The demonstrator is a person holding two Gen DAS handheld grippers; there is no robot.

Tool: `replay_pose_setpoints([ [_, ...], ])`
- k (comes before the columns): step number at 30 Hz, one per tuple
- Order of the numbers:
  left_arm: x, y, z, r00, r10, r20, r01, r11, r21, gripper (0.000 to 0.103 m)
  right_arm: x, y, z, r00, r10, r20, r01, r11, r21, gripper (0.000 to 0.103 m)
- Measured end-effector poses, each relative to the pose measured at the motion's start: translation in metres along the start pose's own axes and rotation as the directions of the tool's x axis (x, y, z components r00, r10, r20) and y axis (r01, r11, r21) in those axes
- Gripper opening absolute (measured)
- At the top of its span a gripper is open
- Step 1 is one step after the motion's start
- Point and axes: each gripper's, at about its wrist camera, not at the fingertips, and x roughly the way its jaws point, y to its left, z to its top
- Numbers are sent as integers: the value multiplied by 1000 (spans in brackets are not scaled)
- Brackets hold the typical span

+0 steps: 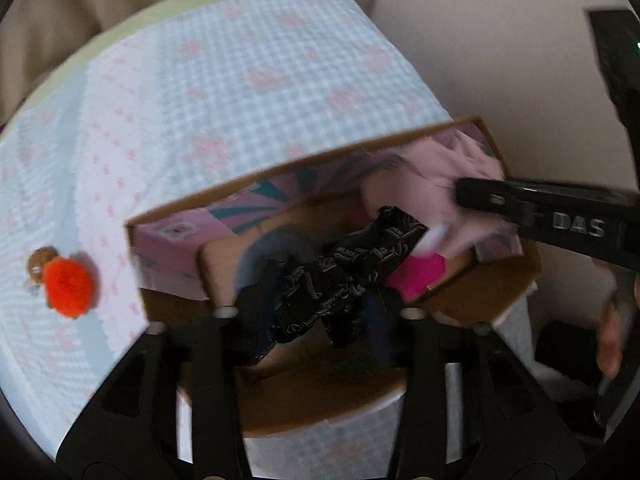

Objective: Organize soft objects
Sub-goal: 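Carry the scrunchie and pink cloth to the cardboard box and release them inside, then lift both tools from the box and move toward the bear clip and pompom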

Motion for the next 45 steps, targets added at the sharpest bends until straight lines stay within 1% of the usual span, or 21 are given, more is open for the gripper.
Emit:
replay_pose_setpoints([
  [1, 0, -2, -1, 999, 45, -7, -45, 999, 23, 99, 4, 3, 1, 1000, -17, -10, 17, 1000, -18, 54],
  [2, -2, -4, -3, 997, 78, 7, -78, 996, 43, 102, 6, 4, 1, 1000, -20, -14, 20, 999, -27, 67],
  [3, -5, -4, -5, 996, 86, 22, -88, 995, 52, 103, 6, 5, 0, 1000, -9, -9, 9, 999, -36, 95],
  [4, -7, -3, -8, 996, 87, 22, -88, 994, 64, 103, 6, 5, 0, 1000, 1, -3, -1, 999, -33, 103],
  [7, -7, 1, -14, 995, 98, -7, -98, 993, 62, 103, 4, 2, -2, 1000, 26, 6, -26, 1000, -6, 103],
  [10, -12, 6, -17, 996, 88, -9, -87, 995, 47, 103, 2, 4, -5, 998, 60, -3, -60, 998, -2, 103],
  [12, -17, 7, -18, 996, 90, -1, -90, 995, 47, 103, -4, 8, -8, 998, 69, 13, -68, 998, -15, 103],
  [19, -50, 9, -24, 995, 77, 57, -79, 996, 29, 103, -30, 20, -15, 996, 61, 62, -59, 997, -40, 103],
  [24, -90, 10, -31, 989, 75, 126, -79, 997, 26, 103, -60, 30, -26, 993, 41, 113, -35, 998, -60, 103],
  [28, -130, 17, -40, 978, 73, 193, -76, 997, 7, 103, -96, 44, -40, 986, 14, 166, 1, 996, -91, 103],
  [33, -183, 31, -57, 962, 61, 266, -58, 998, -18, 103, -146, 66, -63, 968, -4, 249, 32, 994, -107, 103],
  [37, -228, 47, -81, 944, 90, 319, -78, 996, -49, 103, -181, 91, -89, 951, -30, 306, 69, 991, -117, 103],
  [39, -248, 57, -95, 934, 107, 342, -90, 994, -65, 103, -197, 107, -103, 942, -26, 333, 72, 990, -125, 103],
  [43, -285, 82, -127, 908, 142, 395, -114, 989, -92, 103, -216, 138, -127, 927, -18, 374, 73, 988, -135, 103],
  [45, -298, 94, -141, 898, 159, 409, -126, 986, -108, 103, -223, 159, -141, 914, -19, 406, 90, 983, -157, 103],
])
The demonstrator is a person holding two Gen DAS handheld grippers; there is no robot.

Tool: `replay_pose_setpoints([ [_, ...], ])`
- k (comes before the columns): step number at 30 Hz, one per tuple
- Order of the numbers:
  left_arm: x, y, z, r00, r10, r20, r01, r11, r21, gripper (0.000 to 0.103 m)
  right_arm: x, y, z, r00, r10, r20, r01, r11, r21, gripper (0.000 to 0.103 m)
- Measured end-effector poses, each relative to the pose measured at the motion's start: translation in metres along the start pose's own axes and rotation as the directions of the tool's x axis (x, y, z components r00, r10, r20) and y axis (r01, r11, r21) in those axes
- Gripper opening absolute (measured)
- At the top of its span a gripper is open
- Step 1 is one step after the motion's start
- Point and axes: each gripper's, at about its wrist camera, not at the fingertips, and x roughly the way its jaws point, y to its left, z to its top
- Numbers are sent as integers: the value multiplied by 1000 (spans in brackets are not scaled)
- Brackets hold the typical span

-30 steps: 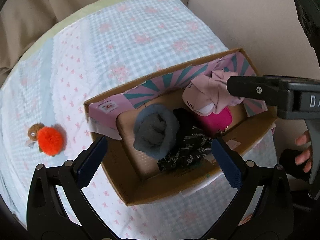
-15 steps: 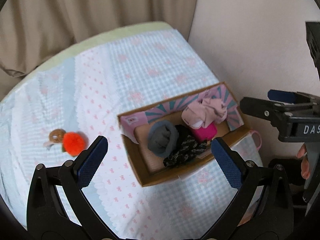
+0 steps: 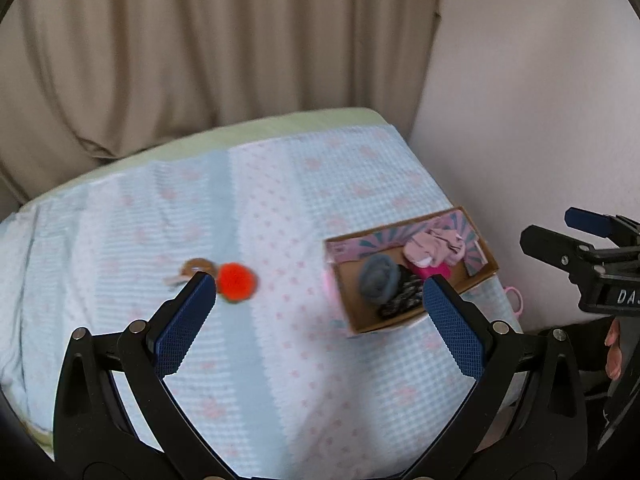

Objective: Organize soft objects
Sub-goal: 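Lift both tools from the box and move toward the bear clip and pompom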

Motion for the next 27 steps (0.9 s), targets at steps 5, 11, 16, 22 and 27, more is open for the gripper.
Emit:
replay_pose_setpoints([
  [5, -36, 48, -22, 998, 43, 40, -41, 998, -38, 103, -18, 48, -14, 998, 23, 60, -20, 999, -48, 103],
  [11, -54, 97, -43, 996, 61, 58, -57, 996, -74, 103, -25, 90, -24, 992, 60, 115, -58, 998, -23, 103],
  [16, -52, 136, -51, 997, 53, 53, -48, 995, -84, 103, -17, 119, -25, 991, 77, 106, -76, 997, -19, 103],
  [22, -32, 181, -54, 999, 29, 39, -27, 998, -57, 103, 9, 151, -27, 992, 99, 83, -99, 995, -6, 103],
  [27, 6, 220, -54, 1000, -12, 9, 12, 999, -35, 103, 51, 175, -30, 992, 116, 52, -118, 992, 35, 103],
])
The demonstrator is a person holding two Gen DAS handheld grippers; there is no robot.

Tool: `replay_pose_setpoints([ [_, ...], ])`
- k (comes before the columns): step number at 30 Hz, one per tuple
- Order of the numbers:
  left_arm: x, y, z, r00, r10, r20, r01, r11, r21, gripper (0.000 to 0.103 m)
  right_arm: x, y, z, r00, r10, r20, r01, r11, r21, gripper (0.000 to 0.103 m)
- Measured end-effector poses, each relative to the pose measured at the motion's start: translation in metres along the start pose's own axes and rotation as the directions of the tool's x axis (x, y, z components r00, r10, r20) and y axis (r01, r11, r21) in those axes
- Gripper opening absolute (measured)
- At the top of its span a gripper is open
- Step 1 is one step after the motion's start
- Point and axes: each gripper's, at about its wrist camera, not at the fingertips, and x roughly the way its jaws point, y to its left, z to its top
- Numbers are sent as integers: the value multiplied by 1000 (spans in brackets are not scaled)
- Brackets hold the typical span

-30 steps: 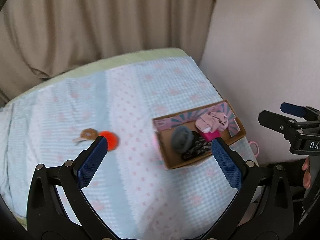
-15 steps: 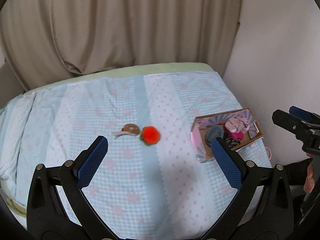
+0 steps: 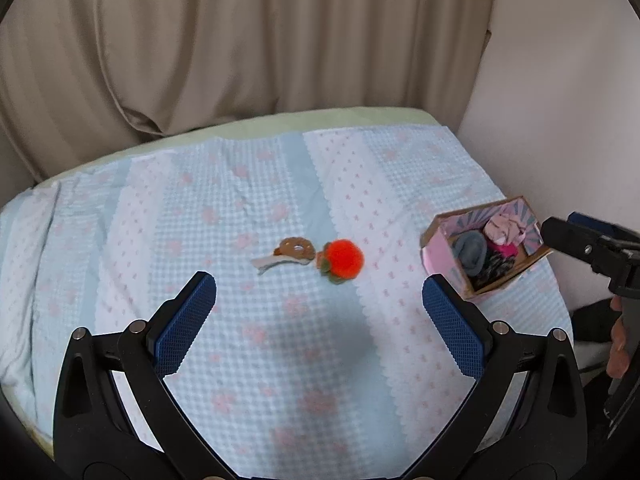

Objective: Organize soft objects
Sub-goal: 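Lift both tools from the box and move toward the bear clip and pompom, then grasp the brown bear hair clip with the left tool while the right tool grasps the orange pompom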

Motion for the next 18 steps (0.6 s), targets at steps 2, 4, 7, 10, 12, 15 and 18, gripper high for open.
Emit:
replay_pose_setpoints([
  [2, 20, 16, 2, 1000, -12, -12, 12, 1000, 5, 103, 18, 5, -3, 1000, 3, -11, -3, 1000, 21, 103],
  [4, 41, 30, 4, 999, -24, -24, 24, 1000, 10, 103, 40, 11, -7, 1000, 6, -23, -5, 999, 45, 103],
  [7, 78, 47, 6, 998, -48, -44, 49, 999, 21, 103, 75, 18, -14, 999, 10, -35, -7, 996, 86, 103],
  [10, 121, 59, 7, 995, -63, -74, 66, 997, 40, 102, 111, 22, -21, 999, 12, -47, -6, 992, 127, 103],
  [12, 150, 65, 6, 992, -79, -95, 84, 995, 52, 102, 137, 22, -27, 998, 27, -57, -17, 985, 172, 103],
  [15, 188, 66, 3, 988, -93, -125, 103, 992, 74, 99, 174, 20, -35, 997, 41, -69, -23, 970, 241, 103],
  [18, 228, 68, -2, 983, -99, -155, 115, 989, 95, 97, 209, 17, -42, 996, 50, -72, -26, 953, 301, 103],
])
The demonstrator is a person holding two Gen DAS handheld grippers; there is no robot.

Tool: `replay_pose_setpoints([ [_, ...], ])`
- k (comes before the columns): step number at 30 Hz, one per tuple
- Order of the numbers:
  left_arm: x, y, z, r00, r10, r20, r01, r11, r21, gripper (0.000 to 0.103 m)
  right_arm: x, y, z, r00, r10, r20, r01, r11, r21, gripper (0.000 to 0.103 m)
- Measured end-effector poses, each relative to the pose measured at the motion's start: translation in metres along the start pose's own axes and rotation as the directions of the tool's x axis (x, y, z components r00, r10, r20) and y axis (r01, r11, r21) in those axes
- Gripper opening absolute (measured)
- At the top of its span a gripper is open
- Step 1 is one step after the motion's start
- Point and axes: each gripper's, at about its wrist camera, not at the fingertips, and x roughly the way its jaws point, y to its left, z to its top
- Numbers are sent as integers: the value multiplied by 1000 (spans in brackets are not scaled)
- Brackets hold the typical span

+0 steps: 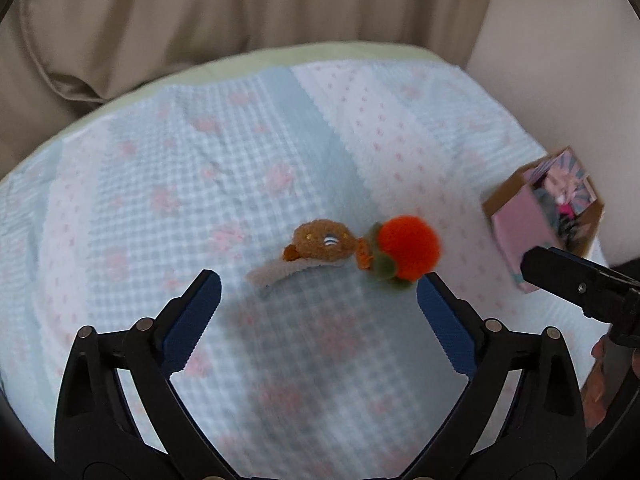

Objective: Organize soft objects
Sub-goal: 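Grasp the brown bear hair clip with the left tool while the right tool grasps the orange pompom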

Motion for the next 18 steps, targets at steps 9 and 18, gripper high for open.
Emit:
replay_pose_setpoints([
  [9, 95, 4, -2, 999, -28, -33, 30, 998, 60, 95, 96, -20, 1, 999, -8, -35, 12, 992, 124, 95],
  [18, 149, 0, -3, 998, -39, -51, 44, 994, 102, 73, 155, -31, -1, 998, -2, -58, 11, 988, 155, 66],
])
